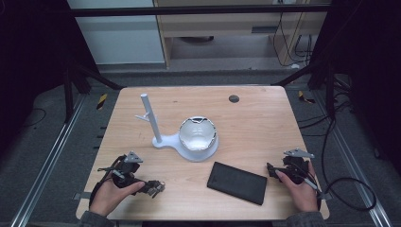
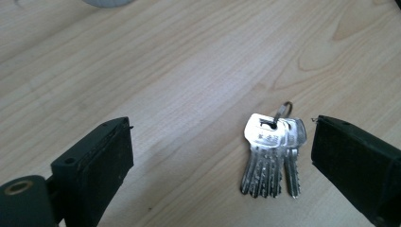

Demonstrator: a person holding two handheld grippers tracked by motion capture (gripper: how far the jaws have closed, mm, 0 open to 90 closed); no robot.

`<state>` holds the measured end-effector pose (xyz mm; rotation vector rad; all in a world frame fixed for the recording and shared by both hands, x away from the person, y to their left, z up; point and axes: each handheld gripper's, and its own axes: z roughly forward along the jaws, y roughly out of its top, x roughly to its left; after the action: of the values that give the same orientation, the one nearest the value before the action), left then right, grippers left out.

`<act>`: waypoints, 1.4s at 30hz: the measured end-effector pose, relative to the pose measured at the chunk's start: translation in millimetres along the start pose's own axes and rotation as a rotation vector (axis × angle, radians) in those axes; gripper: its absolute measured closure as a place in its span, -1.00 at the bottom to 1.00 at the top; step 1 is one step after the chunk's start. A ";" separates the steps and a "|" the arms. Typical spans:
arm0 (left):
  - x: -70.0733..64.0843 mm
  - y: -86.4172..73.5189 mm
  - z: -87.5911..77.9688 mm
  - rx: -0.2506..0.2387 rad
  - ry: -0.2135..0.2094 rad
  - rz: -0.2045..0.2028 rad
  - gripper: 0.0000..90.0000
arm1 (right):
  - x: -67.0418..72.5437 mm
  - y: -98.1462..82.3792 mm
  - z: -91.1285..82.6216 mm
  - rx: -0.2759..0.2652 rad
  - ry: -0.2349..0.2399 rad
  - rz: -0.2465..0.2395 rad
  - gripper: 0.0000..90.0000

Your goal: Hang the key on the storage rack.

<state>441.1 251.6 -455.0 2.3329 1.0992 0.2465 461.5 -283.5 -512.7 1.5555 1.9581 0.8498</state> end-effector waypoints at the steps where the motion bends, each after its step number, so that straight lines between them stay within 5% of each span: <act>1: -0.9 -0.1 -0.4 0.005 -0.004 -0.002 -0.87 | 0.1 -0.2 -0.2 0.000 0.000 -0.001 -0.93; 7: -3.8 0.5 -2.2 0.044 0.001 0.001 -0.87 | 0.7 -0.9 -1.0 0.002 0.000 0.001 -0.93; 12: -8.9 3.8 -3.1 0.098 0.027 0.044 -0.83 | 0.8 -0.9 -1.1 0.001 0.000 0.001 -0.93; 19: -11.3 3.7 -3.6 0.123 0.026 0.059 -0.42 | 0.9 -0.9 -1.1 0.001 0.002 0.003 -0.93; 42: -21.8 9.9 16.7 0.242 -0.030 0.113 0.18 | 1.5 -1.1 -1.2 -0.001 0.001 0.001 -0.93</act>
<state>439.7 223.3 -462.2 2.6079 1.0334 0.1241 459.6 -282.4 -512.6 1.5566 1.9570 0.8516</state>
